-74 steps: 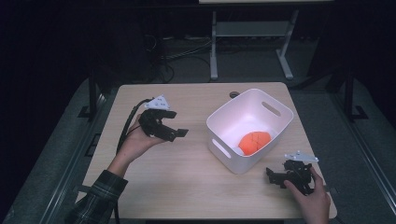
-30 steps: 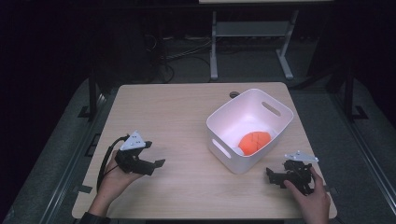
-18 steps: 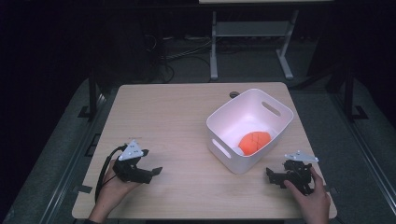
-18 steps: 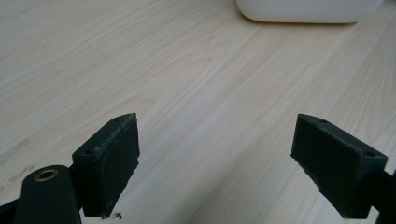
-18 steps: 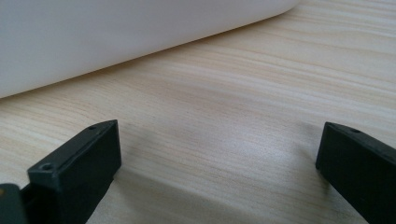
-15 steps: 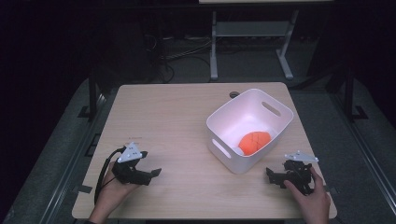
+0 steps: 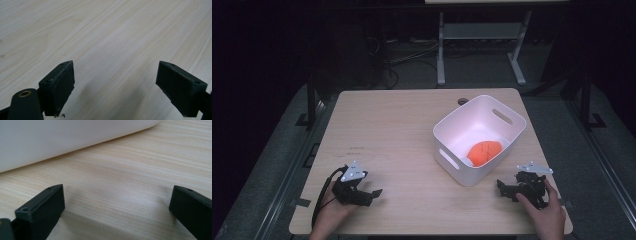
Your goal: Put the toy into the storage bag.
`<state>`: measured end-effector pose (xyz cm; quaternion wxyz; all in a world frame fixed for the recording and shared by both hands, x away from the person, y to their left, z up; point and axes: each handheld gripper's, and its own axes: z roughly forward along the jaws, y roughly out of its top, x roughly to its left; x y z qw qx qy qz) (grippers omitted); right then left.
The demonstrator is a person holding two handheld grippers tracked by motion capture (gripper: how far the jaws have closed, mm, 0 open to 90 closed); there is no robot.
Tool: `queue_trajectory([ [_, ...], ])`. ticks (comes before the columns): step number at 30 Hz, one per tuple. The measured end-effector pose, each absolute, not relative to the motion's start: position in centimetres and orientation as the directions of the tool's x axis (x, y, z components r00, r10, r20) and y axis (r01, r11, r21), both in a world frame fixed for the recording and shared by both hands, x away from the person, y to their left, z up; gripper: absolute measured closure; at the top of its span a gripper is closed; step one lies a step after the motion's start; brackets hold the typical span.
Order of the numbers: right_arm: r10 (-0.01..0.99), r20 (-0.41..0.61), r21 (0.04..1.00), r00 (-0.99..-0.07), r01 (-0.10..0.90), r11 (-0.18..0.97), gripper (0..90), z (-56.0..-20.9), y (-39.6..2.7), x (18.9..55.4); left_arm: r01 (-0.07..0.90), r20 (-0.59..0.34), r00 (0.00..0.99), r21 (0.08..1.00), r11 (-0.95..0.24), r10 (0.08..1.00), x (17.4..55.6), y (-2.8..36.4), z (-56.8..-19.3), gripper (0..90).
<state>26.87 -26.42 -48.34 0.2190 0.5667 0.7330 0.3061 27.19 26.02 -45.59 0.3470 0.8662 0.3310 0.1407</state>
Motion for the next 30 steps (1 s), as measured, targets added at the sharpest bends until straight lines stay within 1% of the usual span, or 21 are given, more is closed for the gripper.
queue_trajectory([
  [12, 0.965, 0.026, 0.697, -0.262, 0.697, 0.170, 0.0, -48.3, -26.4, 26.9, 0.487, 0.034, 0.738, 0.664, -0.568, 0.674, 27.3, 26.2, -46.7, 14.3],
  [18, 0.965, 0.026, 0.697, -0.262, 0.697, 0.171, 0.0, -48.3, -26.4, 26.9, 0.488, 0.006, 0.735, 0.689, -0.535, 0.678, 27.4, 26.5, -47.1, 13.6],
  [23, 0.965, 0.026, 0.697, -0.262, 0.697, 0.170, 0.0, -48.3, -26.4, 26.9, 0.463, 0.005, 0.742, 0.720, -0.517, 0.670, 27.2, 26.7, -47.5, 12.7],
  [30, 0.965, 0.026, 0.697, -0.262, 0.697, 0.170, 0.0, -48.3, -26.4, 26.9, 0.464, 0.004, 0.741, 0.720, -0.516, 0.671, 27.2, 26.7, -47.5, 12.8],
])
